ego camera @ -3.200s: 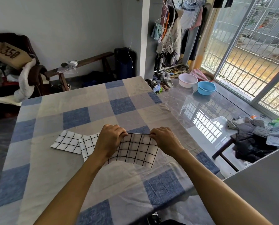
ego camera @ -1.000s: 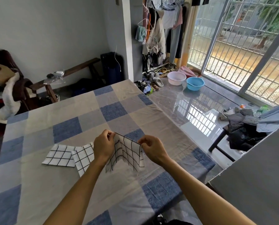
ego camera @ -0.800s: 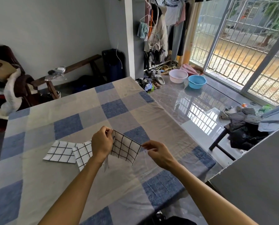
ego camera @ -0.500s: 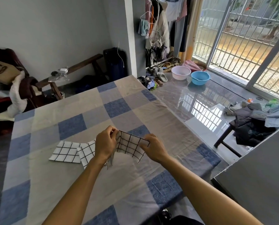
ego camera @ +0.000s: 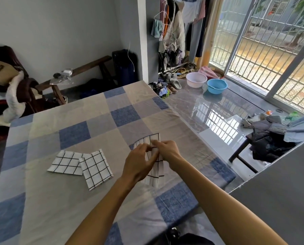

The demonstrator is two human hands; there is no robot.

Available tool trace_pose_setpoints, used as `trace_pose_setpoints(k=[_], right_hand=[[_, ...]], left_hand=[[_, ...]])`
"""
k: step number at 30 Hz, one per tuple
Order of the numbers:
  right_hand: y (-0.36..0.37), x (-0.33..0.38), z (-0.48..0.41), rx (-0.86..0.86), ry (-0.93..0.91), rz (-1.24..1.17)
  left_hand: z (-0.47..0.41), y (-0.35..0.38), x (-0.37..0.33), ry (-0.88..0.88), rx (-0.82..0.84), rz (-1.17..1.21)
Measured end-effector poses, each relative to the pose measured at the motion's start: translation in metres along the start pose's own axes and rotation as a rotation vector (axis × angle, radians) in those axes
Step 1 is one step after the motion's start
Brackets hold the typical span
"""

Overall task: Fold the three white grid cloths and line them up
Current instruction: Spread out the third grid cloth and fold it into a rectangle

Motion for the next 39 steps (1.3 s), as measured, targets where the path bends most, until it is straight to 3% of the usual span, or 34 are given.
trace_pose_setpoints(k=[11, 15, 23, 29, 39], right_hand=[[0.012, 0.004, 0.001, 0.152, -0.098, -0.097], [0.011, 0.009, -0.001, 0.112, -0.153, -0.09], [-0.009, 0.02, 0.002, -0.215, -0.32, 0.313], [0.001, 0.02, 0.001, -0.166, -0.327, 0.382], [0.002, 0.026, 0.001, -0.091, -0.299, 0.29]], left_hand=[[-0.009, -0.008, 0.009, -0.039, 0.004, 0.124], [-0.011, -0.012, 0.007, -0.047, -0.008, 0.109], [-0.013, -0.027, 0.018, -0.126, -0.104, 0.005], [-0.017, -0.023, 0.009, -0.074, -0.07, -0.041], [-0.016, -0.011, -0.002, -0.007, -0.002, -0.004]])
Point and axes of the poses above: each hand's wrist, its own z-axis away from the middle knuckle, its own y-axis out of the palm, x = y × z, the point moved 7 cm from there along -z, towards the middle knuckle, and after that the axes turned 10 degrees about x, right-handed, at the moved point
